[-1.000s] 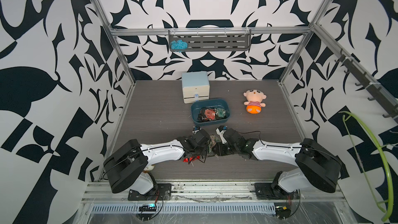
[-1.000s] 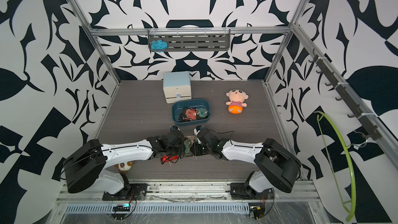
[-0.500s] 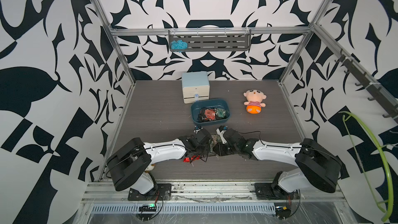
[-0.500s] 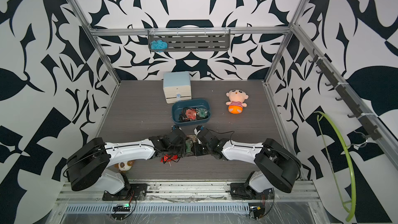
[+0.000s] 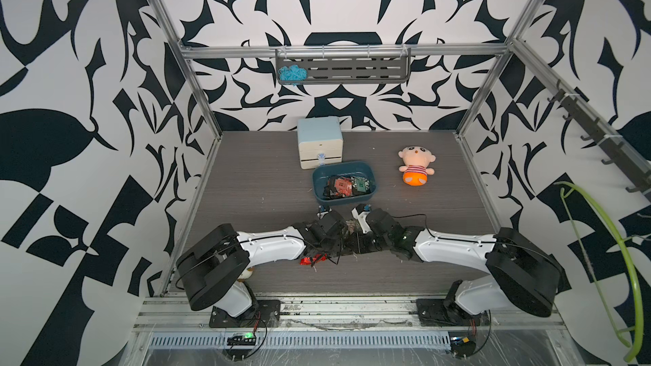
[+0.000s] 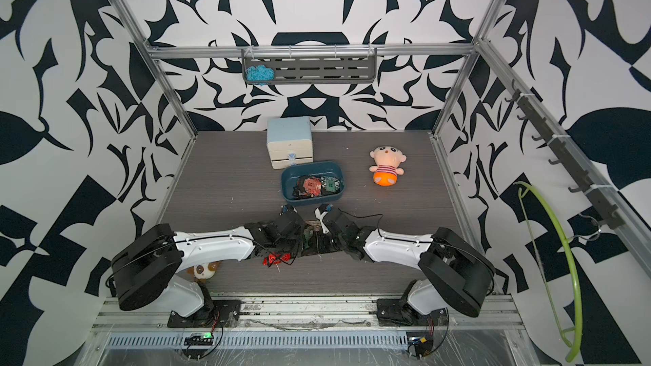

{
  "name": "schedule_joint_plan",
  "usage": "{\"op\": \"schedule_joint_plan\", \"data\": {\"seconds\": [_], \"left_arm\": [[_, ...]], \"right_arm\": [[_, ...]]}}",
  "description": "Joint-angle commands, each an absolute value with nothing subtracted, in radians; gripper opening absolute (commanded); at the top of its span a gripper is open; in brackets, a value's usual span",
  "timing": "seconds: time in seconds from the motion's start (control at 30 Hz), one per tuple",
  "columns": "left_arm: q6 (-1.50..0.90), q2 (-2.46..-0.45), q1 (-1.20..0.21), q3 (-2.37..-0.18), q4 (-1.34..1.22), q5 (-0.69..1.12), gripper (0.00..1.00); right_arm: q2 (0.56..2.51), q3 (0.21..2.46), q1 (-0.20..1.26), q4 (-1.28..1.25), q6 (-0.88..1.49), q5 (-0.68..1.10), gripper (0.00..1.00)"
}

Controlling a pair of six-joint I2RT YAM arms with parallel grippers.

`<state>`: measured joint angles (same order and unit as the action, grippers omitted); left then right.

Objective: Put the tea bags into the storage box
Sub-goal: Pick up the tea bag from the center of the board, then place the tea bag in the storage box.

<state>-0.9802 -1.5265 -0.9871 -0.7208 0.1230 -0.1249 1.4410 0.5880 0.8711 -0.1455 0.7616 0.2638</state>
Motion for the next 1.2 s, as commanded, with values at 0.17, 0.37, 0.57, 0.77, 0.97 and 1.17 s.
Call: {"op": "schedule_joint_plan", "data": {"seconds": [0.17, 0.37, 0.57, 0.77, 0.97, 1.17], "left_arm": [[-0.982, -1.524, -0.989, -0.736, 0.129, -0.132, 0.21], [-0.987, -1.489, -0.989, -0.713, 0.112, -0.143, 0.21], [-0.979, -1.395, -0.990, -0.670, 0.061, -0.169, 0.17], [-0.958, -1.287, -0.989, -0.664, 0.080, -0.207, 0.25], [-0.955, -1.193, -0.989, -0.649, 0.132, -0.256, 0.40], [-0.953, -1.113, -0.989, -0.610, 0.156, -0.294, 0.49]], "right_arm": [[1.501, 0.629, 0.876, -0.206, 0.770, 0.278, 0.22], [1.504, 0.635, 0.875, -0.202, 0.766, 0.270, 0.15], [1.442, 0.622, 0.875, -0.090, 0.738, 0.197, 0.00], [1.277, 0.532, 0.875, 0.006, 0.747, 0.149, 0.00], [1.021, 0.550, 0.874, 0.324, 0.698, -0.025, 0.00], [0.827, 0.644, 0.864, 0.570, 0.629, -0.284, 0.00]]}}
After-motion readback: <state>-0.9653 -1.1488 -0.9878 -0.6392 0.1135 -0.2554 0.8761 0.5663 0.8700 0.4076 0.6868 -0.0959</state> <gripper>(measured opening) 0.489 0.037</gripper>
